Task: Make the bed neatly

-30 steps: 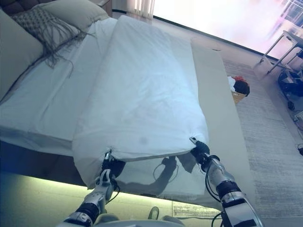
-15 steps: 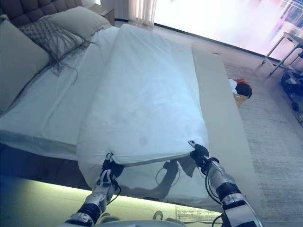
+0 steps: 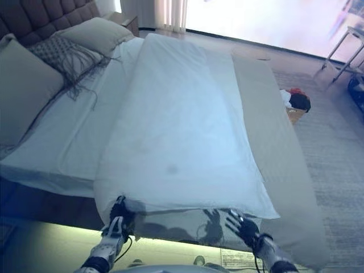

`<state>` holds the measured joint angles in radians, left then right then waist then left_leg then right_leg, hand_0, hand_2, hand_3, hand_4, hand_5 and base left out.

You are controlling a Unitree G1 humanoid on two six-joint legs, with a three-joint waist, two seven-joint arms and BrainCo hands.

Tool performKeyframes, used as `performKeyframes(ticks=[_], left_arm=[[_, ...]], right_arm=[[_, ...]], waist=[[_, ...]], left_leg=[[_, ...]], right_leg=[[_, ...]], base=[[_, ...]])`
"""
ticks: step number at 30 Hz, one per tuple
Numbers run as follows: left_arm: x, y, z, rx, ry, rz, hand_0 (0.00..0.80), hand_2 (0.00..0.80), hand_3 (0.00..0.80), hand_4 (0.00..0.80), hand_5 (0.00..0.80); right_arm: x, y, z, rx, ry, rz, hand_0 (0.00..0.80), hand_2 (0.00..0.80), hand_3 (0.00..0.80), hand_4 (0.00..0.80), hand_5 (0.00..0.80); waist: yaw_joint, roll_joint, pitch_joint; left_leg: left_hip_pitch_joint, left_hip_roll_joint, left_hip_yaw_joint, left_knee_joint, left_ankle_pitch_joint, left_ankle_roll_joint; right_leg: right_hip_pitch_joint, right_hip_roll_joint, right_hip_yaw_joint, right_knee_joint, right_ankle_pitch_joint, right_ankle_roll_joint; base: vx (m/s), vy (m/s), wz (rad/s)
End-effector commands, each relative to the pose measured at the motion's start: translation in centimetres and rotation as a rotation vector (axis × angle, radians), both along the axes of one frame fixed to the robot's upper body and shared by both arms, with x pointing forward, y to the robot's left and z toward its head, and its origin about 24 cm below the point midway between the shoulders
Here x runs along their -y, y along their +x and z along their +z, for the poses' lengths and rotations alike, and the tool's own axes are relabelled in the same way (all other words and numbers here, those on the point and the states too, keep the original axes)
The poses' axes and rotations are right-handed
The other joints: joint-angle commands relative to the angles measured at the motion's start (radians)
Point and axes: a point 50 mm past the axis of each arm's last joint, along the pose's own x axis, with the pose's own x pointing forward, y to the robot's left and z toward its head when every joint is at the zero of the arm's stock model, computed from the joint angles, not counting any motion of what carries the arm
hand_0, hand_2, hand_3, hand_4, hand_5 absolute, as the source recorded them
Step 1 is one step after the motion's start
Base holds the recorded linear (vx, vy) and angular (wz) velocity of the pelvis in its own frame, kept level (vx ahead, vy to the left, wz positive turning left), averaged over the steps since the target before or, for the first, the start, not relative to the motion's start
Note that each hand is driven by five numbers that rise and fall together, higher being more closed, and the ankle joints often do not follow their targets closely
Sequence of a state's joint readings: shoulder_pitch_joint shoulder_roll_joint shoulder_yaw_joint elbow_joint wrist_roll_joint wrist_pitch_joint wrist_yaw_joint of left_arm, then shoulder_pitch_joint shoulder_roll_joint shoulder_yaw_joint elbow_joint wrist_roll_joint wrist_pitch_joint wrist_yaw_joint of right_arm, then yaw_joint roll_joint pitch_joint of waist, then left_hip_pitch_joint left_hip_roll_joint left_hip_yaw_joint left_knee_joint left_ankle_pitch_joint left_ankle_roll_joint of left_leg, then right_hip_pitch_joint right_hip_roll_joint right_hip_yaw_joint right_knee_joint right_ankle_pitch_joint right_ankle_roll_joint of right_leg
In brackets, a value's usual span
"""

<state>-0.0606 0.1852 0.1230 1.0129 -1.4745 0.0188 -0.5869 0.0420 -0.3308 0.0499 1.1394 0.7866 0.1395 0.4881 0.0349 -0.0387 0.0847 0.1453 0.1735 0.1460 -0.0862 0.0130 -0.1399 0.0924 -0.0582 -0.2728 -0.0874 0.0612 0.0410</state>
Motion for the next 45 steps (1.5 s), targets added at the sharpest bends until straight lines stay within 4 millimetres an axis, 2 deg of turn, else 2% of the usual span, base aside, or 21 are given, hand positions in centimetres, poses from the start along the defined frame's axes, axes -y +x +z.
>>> performKeyframes(ticks=[1, 5, 9, 11, 12, 14, 15, 18, 21, 23, 26, 30, 32, 34, 35, 36, 37, 39, 41, 43, 45], left_arm=[[-5.2, 1.1, 2.6, 0.176, 0.106, 0.106, 0.800, 0.800, 0.800, 0.800, 0.800], [-10.3, 0.4, 4.7, 0.187, 0.195, 0.224, 0.800, 0.800, 0.800, 0.800, 0.800], [-15.6, -0.3, 8.1, 0.215, 0.299, 0.301, 0.800, 0.800, 0.800, 0.800, 0.800], [-17.5, -0.7, 9.6, 0.228, 0.343, 0.334, 0.800, 0.800, 0.800, 0.800, 0.800], [-19.5, -0.8, 11.8, 0.236, 0.396, 0.368, 0.800, 0.800, 0.800, 0.800, 0.800], [-21.6, -0.8, 14.2, 0.252, 0.440, 0.421, 0.800, 0.800, 0.800, 0.800, 0.800], [-23.4, -1.1, 16.6, 0.276, 0.480, 0.487, 0.800, 0.800, 0.800, 0.800, 0.800], [-26.6, -2.5, 21.3, 0.312, 0.550, 0.597, 0.800, 0.800, 0.800, 0.800, 0.800], [-28.6, -4.7, 23.8, 0.293, 0.585, 0.719, 0.800, 0.800, 0.800, 0.800, 0.800], [-29.1, -6.3, 23.5, 0.230, 0.582, 0.729, 0.800, 0.800, 0.800, 0.800, 0.800], [-28.5, -7.3, 21.0, 0.160, 0.521, 0.686, 0.800, 0.800, 0.800, 0.800, 0.800], [-26.6, -7.3, 16.6, 0.080, 0.408, 0.646, 0.800, 0.800, 0.800, 0.800, 0.800], [-25.9, -6.8, 15.5, 0.072, 0.367, 0.645, 0.800, 0.800, 0.800, 0.800, 0.800], [-24.6, -5.3, 14.2, 0.070, 0.342, 0.610, 0.800, 0.800, 0.800, 0.800, 0.800], [-23.8, -4.6, 13.5, 0.066, 0.333, 0.592, 0.800, 0.800, 0.800, 0.800, 0.800], [-23.3, -4.2, 13.0, 0.066, 0.326, 0.587, 0.800, 0.800, 0.800, 0.800, 0.800], [-22.8, -3.9, 12.5, 0.064, 0.320, 0.582, 0.800, 0.800, 0.800, 0.800, 0.800], [-22.1, -3.4, 12.1, 0.049, 0.316, 0.569, 0.800, 0.800, 0.800, 0.800, 0.800], [-21.9, -2.9, 12.2, 0.040, 0.312, 0.559, 0.800, 0.800, 0.800, 0.800, 0.800], [-21.6, -2.5, 12.0, 0.036, 0.318, 0.536, 0.800, 0.800, 0.800, 0.800, 0.800], [-21.7, -2.4, 12.2, 0.037, 0.316, 0.534, 0.800, 0.800, 0.800, 0.800, 0.800]], right_arm=[[0.6, -0.4, -0.1, -0.030, 0.017, -0.033, 0.000, 0.000, 0.000, 0.000, 0.000], [1.6, -2.2, -0.4, -0.122, -0.006, -0.147, 0.000, 0.000, 0.000, 0.000, 0.000], [2.6, -2.1, -0.3, -0.128, -0.049, -0.206, 0.000, 0.000, 0.000, 0.000, 0.000], [2.9, -1.8, -0.1, -0.115, -0.063, -0.207, 0.000, 0.000, 0.000, 0.000, 0.000], [3.2, -1.6, 0.0, -0.108, -0.082, -0.201, 0.000, 0.000, 0.000, 0.000, 0.000], [3.3, -1.3, 0.1, -0.102, -0.086, -0.192, 0.000, 0.000, 0.000, 0.000, 0.000], [3.5, -1.0, 0.3, -0.093, -0.089, -0.180, 0.000, 0.000, 0.000, 0.000, 0.000], [3.7, -0.3, 0.5, -0.068, -0.092, -0.173, 0.000, 0.000, 0.000, 0.000, 0.000], [3.9, 0.4, 0.8, -0.040, -0.088, -0.198, 0.000, 0.000, 0.000, 0.000, 0.000], [4.1, 0.7, 0.9, -0.034, -0.086, -0.228, 0.000, 0.000, 0.000, 0.000, 0.000], [4.3, 0.5, 0.9, -0.046, -0.095, -0.274, 0.000, 0.000, 0.000, 0.000, 0.000], [5.1, 0.3, 1.1, -0.044, -0.114, -0.311, 0.000, 0.000, 0.000, 0.000, 0.000], [5.2, 1.0, 1.3, -0.015, -0.110, -0.303, 0.000, 0.000, 0.000, 0.000, 0.000], [4.7, 2.0, 1.5, 0.036, -0.097, -0.276, 0.000, 0.000, 0.000, 0.000, 0.000], [4.8, 2.8, 1.8, 0.073, -0.094, -0.255, 0.000, 0.000, 0.000, 0.000, 0.000], [5.0, 3.4, 2.2, 0.098, -0.090, -0.240, 0.000, 0.000, 0.000, 0.000, 0.000], [5.3, 4.2, 2.6, 0.130, -0.089, -0.218, 0.000, 0.000, 0.000, 0.000, 0.000], [5.6, 6.0, 3.6, 0.192, -0.104, -0.166, 0.000, 0.000, 0.000, 0.000, 0.000], [5.6, 7.7, 4.4, 0.240, -0.113, -0.138, 0.000, 0.000, 0.000, 0.000, 0.000], [6.0, 8.8, 5.2, 0.272, -0.129, -0.115, 0.000, 0.000, 0.000, 0.000, 0.000], [6.7, 8.9, 5.6, 0.261, -0.165, -0.111, 0.000, 0.000, 0.000, 0.000, 0.000]], waist=[[0.004, 0.000, -0.007], [0.002, 0.033, -0.021], [0.011, 0.059, -0.033], [0.018, 0.068, -0.036], [0.030, 0.078, -0.039], [0.039, 0.085, -0.044], [0.049, 0.091, -0.048], [0.068, 0.098, -0.058], [0.090, 0.101, -0.063], [0.100, 0.101, -0.062], [0.106, 0.102, -0.060], [0.107, 0.095, -0.045], [0.110, 0.096, -0.034], [0.105, 0.093, -0.022], [0.101, 0.086, -0.016], [0.099, 0.074, -0.013], [0.097, 0.056, -0.009], [0.108, 0.034, -0.006], [0.141, 0.031, -0.005], [0.153, 0.038, 0.010], [0.161, 0.042, 0.037]], left_leg=[[-0.064, -0.008, -0.018, -0.001, 0.006, 0.001], [-0.060, -0.027, -0.023, -0.001, 0.003, 0.005], [-0.059, -0.043, -0.029, -0.001, 0.002, 0.011], [-0.061, -0.051, -0.033, -0.001, 0.002, 0.014], [-0.063, -0.058, -0.040, -0.001, 0.001, 0.018], [-0.066, -0.067, -0.047, -0.001, 0.000, 0.023], [-0.069, -0.073, -0.052, -0.001, -0.001, 0.025], [-0.077, -0.084, -0.065, -0.001, 0.001, 0.029], [-0.082, -0.096, -0.075, -0.001, -0.001, 0.033], [-0.084, -0.111, -0.085, -0.001, -0.005, 0.039], [-0.086, -0.137, -0.092, -0.001, -0.014, 0.055], [-0.085, -0.189, -0.091, -0.001, -0.032, 0.082], [-0.087, -0.198, -0.079, -0.001, -0.031, 0.098], [-0.096, -0.218, -0.084, -0.001, -0.014, 0.121], [-0.110, -0.234, -0.093, -0.001, 0.001, 0.128], [-0.120, -0.246, -0.093, -0.001, 0.009, 0.125], [-0.134, -0.262, -0.085, -0.001, 0.014, 0.126], [-0.178, -0.285, -0.066, -0.001, 0.034, 0.120], [-0.240, -0.281, -0.034, 0.005, 0.066, 0.089], [-0.300, -0.253, -0.004, 0.010, 0.114, 0.057], [-0.336, -0.239, -0.032, 0.021, 0.133, 0.041]], right_leg=[[0.060, -0.111, -0.007, 0.050, -0.091, 0.113], [0.063, -0.121, -0.004, 0.052, -0.091, 0.117], [0.066, -0.130, -0.007, 0.050, -0.086, 0.123], [0.067, -0.134, -0.011, 0.050, -0.085, 0.124], [0.069, -0.137, -0.016, 0.053, -0.085, 0.126], [0.072, -0.141, -0.025, 0.053, -0.086, 0.128], [0.075, -0.143, -0.033, 0.051, -0.085, 0.130], [0.081, -0.147, -0.048, 0.044, -0.081, 0.134], [0.086, -0.155, -0.066, 0.036, -0.074, 0.139], [0.087, -0.161, -0.073, 0.032, -0.065, 0.141], [0.082, -0.186, -0.086, 0.033, -0.042, 0.144], [0.051, -0.235, -0.101, 0.055, 0.036, 0.162], [0.025, -0.240, -0.100, 0.181, 0.031, 0.159], [-0.019, -0.188, -0.065, 0.382, -0.020, 0.146], [-0.034, -0.123, -0.032, 0.474, -0.054, 0.138], [-0.039, -0.080, -0.015, 0.503, -0.059, 0.139], [-0.032, -0.030, 0.008, 0.497, -0.054, 0.148], [0.013, 0.019, 0.041, 0.398, -0.064, 0.141], [0.108, 0.031, 0.018, 0.257, -0.153, 0.100], [0.143, 0.056, 0.029, 0.157, -0.207, 0.062], [0.157, 0.061, 0.044, 0.119, -0.234, 0.033]], base=[[-0.055, 0.126, 0.00], [-0.061, 0.112, 0.00], [-0.054, 0.101, -0.01], [-0.062, 0.109, 0.02], [-0.071, 0.122, 0.04], [-0.063, 0.111, 0.07], [-0.049, 0.094, 0.09], [-0.055, 0.109, 0.12], [-0.060, 0.121, 0.11], [-0.059, 0.172, 0.03], [-0.063, 0.207, 0.01], [-0.104, 0.250, 0.06], [-0.175, 0.248, 0.13], [-0.224, 0.233, 0.13], [-0.251, 0.144, 0.13], [-0.258, 0.080, 0.16], [-0.217, 0.027, 0.33], [-0.220, 0.002, 0.32], [-0.193, -0.042, -0.23], [-0.218, -0.048, -0.44], [-0.251, -0.001, -0.35]])
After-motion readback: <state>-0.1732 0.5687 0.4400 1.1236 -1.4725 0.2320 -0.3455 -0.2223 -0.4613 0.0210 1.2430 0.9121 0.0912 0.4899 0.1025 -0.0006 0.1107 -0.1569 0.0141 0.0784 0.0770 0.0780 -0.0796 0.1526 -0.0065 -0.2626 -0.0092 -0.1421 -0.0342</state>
